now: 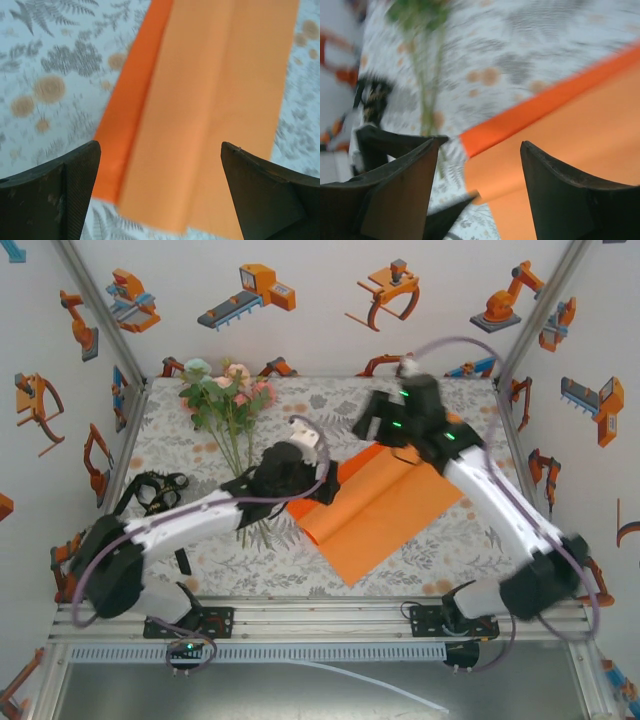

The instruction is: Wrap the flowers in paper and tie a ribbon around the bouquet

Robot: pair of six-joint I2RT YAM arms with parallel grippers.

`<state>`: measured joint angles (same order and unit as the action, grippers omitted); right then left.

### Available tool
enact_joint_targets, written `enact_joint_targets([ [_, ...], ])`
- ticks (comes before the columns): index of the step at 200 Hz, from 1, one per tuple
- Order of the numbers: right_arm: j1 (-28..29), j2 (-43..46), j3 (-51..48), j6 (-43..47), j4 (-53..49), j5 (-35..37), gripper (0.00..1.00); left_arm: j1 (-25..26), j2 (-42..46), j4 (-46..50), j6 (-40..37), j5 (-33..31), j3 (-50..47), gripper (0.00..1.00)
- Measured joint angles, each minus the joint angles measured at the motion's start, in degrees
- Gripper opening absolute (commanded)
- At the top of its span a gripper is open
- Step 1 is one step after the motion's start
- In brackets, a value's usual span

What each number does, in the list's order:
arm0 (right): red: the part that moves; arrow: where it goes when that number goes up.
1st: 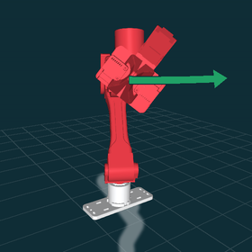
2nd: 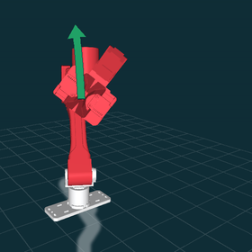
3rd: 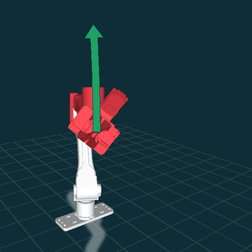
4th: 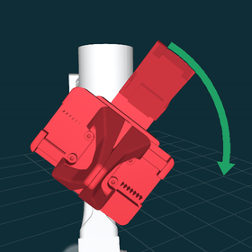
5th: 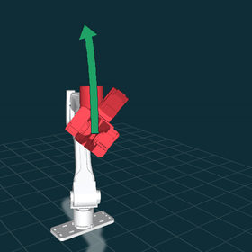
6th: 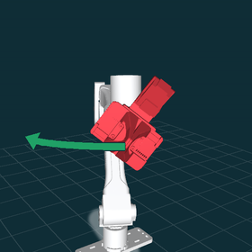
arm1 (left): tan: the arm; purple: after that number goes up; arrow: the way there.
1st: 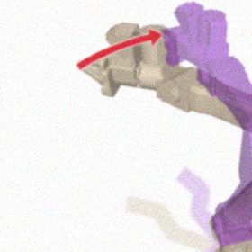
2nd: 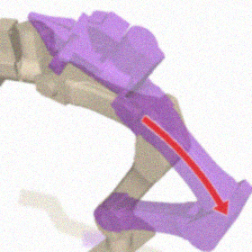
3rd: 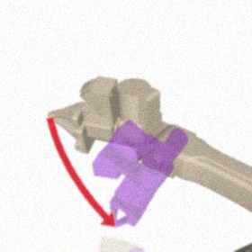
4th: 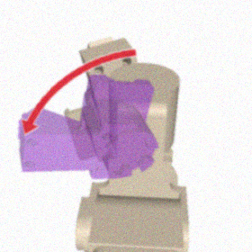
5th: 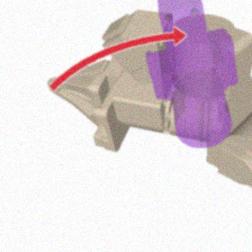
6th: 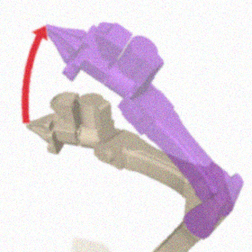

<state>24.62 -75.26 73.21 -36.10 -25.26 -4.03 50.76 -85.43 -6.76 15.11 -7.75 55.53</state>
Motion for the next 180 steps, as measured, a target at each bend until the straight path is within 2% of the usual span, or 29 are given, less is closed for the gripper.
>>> enact_joint_targets([
  [15,-6.4,9.7,-11.9,-3.4,0.2,2.6,0.61,-1.5,-8.1,-0.5,-1.0,3.1,3.6,0.97],
  [33,-6.4,14.8,-20.2,-5.2,-2.6,4.2,0.61,-3.6,-15.4,0.0,-1.1,11.0,5.1,0.97],
  [45,-6.5,15.3,-24.2,-6.1,-3.6,4.6,0.57,-4.3,-18.6,1.2,-1.2,15.7,6.1,0.97],
  [54,-7.4,14.7,-26.7,-6.7,-3.9,4.5,0.51,-4.4,-20.7,2.5,-1.7,19.5,7.3,0.97],
  [72,-9.2,10.8,-29.7,-8.3,-3.5,3.0,0.5,-3.6,-22.5,4.3,-2.6,26.2,9.3,0.97],
  [96,-9.5,3.4,-30.7,-9.4,-1.0,1.2,0.4,-2.9,-22.6,4.4,-2.3,34.2,9.9,0.97],
  [129,-9.5,-1.9,-30.8,-10.0,3.8,-0.9,0.37,-2.8,-23.2,2.5,0.2,42.2,10.0,0.97],
  [140,-9.5,-2.4,-31.1,-10.3,5.4,-1.1,0.34,-2.8,-23.9,2.0,1.1,43.7,10.4,1.0],
  [163,-9.5,-3.1,-31.9,-10.7,7.7,-1.6,0.32,-2.4,-26.0,1.7,2.3,45.5,11.6,0.83],
  [180,-9.5,-4.0,-32.2,-11.0,9.1,-2.4,0.31,-1.5,-27.3,1.2,3.1,46.9,12.4,0.8],
])
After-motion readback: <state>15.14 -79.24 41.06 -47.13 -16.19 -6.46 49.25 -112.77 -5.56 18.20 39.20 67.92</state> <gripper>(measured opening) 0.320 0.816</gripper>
